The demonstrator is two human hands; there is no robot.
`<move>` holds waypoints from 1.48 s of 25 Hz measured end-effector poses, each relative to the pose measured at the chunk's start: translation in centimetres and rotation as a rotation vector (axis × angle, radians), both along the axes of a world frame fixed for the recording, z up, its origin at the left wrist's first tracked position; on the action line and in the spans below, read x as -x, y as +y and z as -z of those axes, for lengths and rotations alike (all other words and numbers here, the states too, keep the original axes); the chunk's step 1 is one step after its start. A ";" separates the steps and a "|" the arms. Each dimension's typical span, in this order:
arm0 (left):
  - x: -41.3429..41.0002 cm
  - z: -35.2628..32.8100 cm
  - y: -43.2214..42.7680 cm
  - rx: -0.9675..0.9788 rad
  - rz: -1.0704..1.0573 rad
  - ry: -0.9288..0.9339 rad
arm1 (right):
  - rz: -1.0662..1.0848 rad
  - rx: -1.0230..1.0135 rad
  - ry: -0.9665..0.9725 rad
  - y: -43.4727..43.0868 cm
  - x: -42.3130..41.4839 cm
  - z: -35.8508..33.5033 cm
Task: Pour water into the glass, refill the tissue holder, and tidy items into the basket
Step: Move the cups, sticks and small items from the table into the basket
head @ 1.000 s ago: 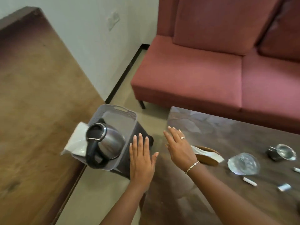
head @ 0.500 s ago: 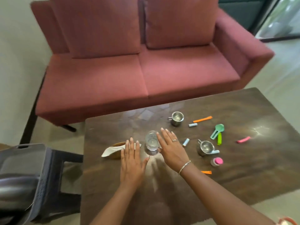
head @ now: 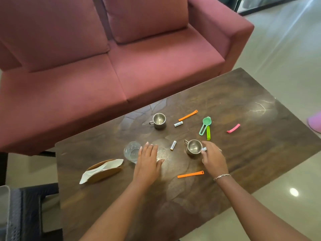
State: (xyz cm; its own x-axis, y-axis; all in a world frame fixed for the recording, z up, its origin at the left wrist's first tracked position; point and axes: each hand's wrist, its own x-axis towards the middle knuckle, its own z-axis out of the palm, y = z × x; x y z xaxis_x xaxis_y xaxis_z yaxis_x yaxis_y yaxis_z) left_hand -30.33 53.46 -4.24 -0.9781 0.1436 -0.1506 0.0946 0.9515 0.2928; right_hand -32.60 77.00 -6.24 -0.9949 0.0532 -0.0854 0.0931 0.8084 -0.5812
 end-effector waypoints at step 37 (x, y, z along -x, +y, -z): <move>-0.7 8.0 -2.0 -0.616 -0.519 -0.691 | 0.367 0.668 -0.271 -12.8 11.0 5.4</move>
